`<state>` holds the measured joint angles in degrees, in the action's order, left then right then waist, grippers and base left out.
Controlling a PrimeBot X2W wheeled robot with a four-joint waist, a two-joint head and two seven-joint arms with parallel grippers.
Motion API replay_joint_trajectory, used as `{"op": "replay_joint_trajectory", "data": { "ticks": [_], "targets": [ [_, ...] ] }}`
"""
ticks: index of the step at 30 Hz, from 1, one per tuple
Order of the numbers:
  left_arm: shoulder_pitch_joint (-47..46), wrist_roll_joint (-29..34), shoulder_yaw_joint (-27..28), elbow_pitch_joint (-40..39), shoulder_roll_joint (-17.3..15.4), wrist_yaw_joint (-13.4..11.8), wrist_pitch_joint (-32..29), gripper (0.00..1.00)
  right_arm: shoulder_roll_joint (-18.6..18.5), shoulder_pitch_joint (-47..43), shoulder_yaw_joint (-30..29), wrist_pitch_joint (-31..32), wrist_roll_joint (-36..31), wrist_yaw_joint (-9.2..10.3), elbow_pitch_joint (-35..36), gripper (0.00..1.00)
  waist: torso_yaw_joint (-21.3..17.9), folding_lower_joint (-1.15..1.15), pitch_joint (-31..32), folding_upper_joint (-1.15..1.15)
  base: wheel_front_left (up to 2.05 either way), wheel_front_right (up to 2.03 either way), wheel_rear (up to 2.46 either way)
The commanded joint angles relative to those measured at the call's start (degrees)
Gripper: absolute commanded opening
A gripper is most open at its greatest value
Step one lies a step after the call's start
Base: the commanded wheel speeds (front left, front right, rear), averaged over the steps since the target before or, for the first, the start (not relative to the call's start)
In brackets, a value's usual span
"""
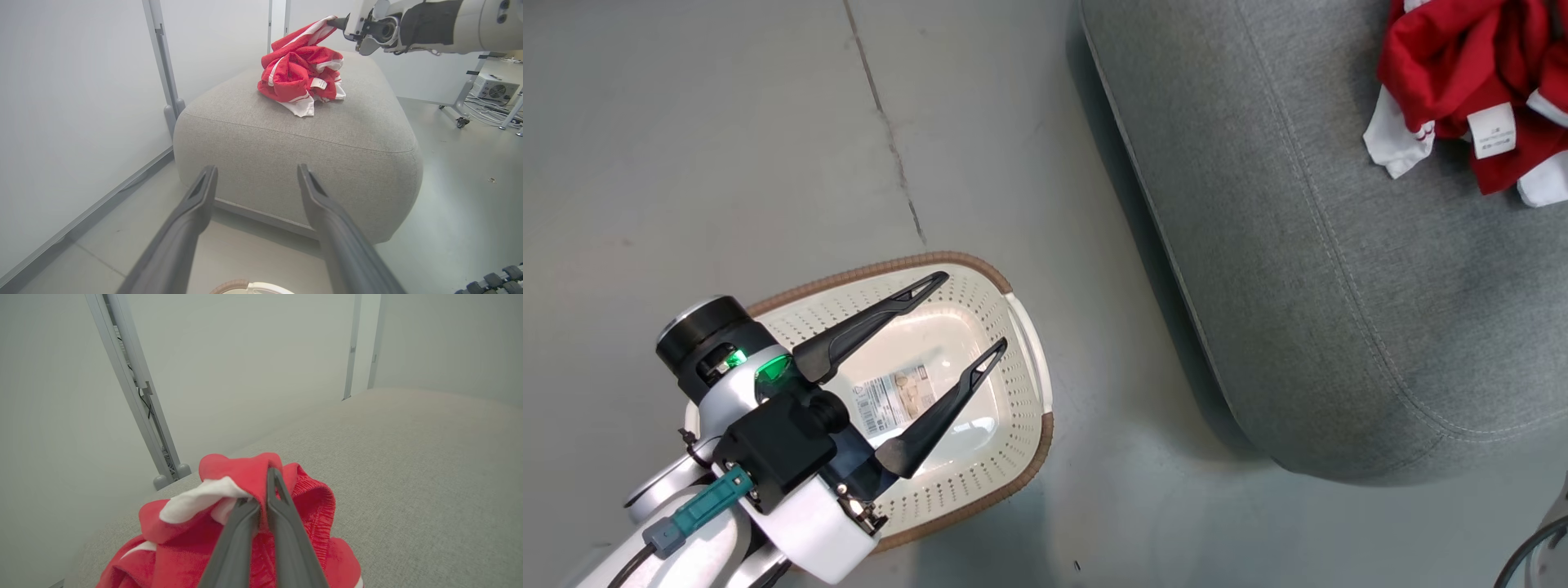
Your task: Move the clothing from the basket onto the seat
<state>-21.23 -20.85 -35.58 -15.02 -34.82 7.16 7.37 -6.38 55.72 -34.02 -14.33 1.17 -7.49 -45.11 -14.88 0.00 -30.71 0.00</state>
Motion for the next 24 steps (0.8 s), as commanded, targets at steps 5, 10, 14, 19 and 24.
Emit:
{"op": "replay_joint_trajectory", "data": {
  "ticks": [5, 10, 14, 19, 24],
  "targets": [
    [1.2, -1.4, -0.3, 2.1, 2.0, -1.1, 1.5, 1.00, 0.5, -5.1, 1.2, -0.9, -1.2, -0.02, 2.1, 1.00, 1.6, 0.00, 5.0, 0.00, 0.00, 0.00, 0.00],
    [3.6, -3.6, 0.5, 4.2, 3.6, -2.9, 3.0, 1.00, 2.1, -11.4, 5.6, -1.0, -0.4, -0.02, 6.6, 1.00, 2.7, 0.00, 9.3, 0.00, 0.00, 0.00, 0.00],
    [5.8, -5.1, 1.5, 6.0, 4.8, -5.1, 4.1, 1.00, 2.9, -17.3, 9.8, -0.9, 1.0, -0.02, 11.4, 1.00, 4.0, 0.00, 12.7, 0.00, 0.00, 0.00, 0.00],
    [8.5, -7.5, 3.1, 8.0, 6.7, -7.4, 5.4, 1.00, 3.3, -25.6, 16.0, -0.3, 3.7, -0.02, 18.9, 1.00, 6.8, 0.00, 16.2, 0.00, 0.00, 0.00, 0.00],
    [10.7, -8.9, 4.4, 10.1, 7.8, -9.0, 6.4, 1.00, 3.3, -33.2, 21.6, 1.1, 7.6, -0.02, 25.9, 1.00, 10.5, 0.00, 19.0, 0.00, 0.00, 0.00, 0.00]
  ]
}}
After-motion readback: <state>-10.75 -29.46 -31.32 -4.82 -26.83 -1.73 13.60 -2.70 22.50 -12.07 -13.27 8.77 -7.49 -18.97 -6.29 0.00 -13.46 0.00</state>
